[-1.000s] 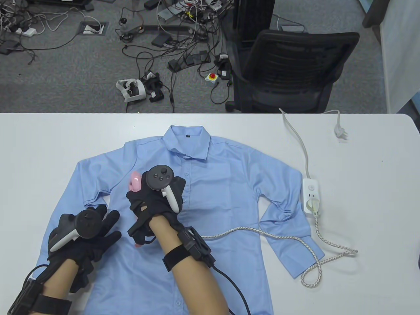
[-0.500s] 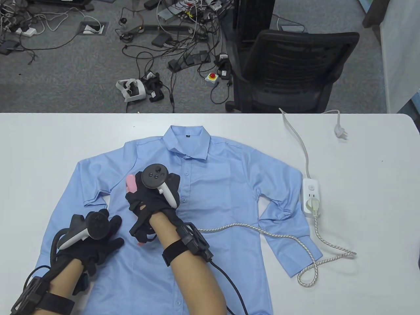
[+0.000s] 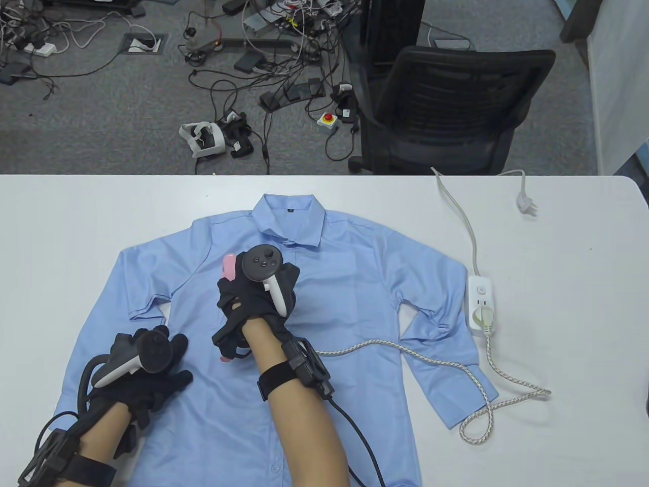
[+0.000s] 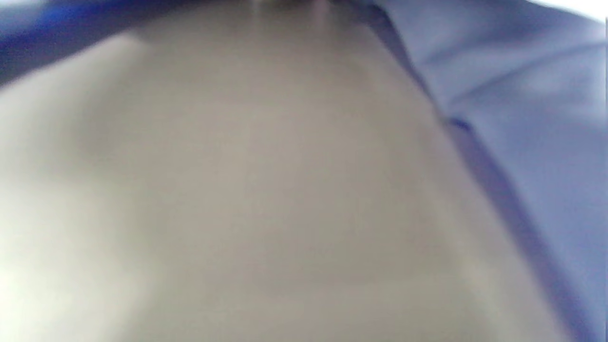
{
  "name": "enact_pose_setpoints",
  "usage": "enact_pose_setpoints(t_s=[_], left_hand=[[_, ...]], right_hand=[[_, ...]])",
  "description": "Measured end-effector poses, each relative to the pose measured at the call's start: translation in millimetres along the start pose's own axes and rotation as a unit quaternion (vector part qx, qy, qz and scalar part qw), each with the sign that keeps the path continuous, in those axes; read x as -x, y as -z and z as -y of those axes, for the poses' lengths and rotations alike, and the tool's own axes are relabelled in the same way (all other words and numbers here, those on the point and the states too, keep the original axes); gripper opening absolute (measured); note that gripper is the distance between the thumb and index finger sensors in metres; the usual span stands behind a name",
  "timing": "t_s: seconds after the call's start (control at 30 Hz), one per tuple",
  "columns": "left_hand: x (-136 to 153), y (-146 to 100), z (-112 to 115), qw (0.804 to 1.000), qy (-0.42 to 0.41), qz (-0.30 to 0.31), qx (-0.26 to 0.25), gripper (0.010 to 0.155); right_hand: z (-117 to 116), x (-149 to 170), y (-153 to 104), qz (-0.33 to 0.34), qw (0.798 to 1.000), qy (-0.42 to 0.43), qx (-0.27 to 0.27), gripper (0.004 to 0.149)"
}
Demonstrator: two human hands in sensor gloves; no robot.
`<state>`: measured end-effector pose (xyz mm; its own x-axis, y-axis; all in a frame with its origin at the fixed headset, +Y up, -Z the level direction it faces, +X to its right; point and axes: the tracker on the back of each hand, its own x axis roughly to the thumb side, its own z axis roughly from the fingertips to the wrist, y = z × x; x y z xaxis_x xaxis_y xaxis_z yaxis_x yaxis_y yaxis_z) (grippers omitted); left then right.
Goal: Iron long-sleeve shirt with electric iron on table
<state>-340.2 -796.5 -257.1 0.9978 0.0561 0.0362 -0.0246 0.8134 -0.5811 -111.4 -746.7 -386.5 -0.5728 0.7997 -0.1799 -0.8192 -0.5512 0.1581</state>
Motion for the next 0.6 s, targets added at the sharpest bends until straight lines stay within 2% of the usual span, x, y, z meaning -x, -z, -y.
enact_pose_setpoints(t_s=[0.17, 0.6], left_hand=[[1, 0, 0, 1.000, -0.004, 0.001, 0.005, 0.074], [-1, -1, -1, 1.000, 0.008, -0.004, 0.002, 0.074]], right_hand=[[11, 7, 3, -0.022, 0.999, 0.008, 0.034, 0.073], [26, 16, 5, -0.049, 0.997, 0.017, 0.059, 0.072]])
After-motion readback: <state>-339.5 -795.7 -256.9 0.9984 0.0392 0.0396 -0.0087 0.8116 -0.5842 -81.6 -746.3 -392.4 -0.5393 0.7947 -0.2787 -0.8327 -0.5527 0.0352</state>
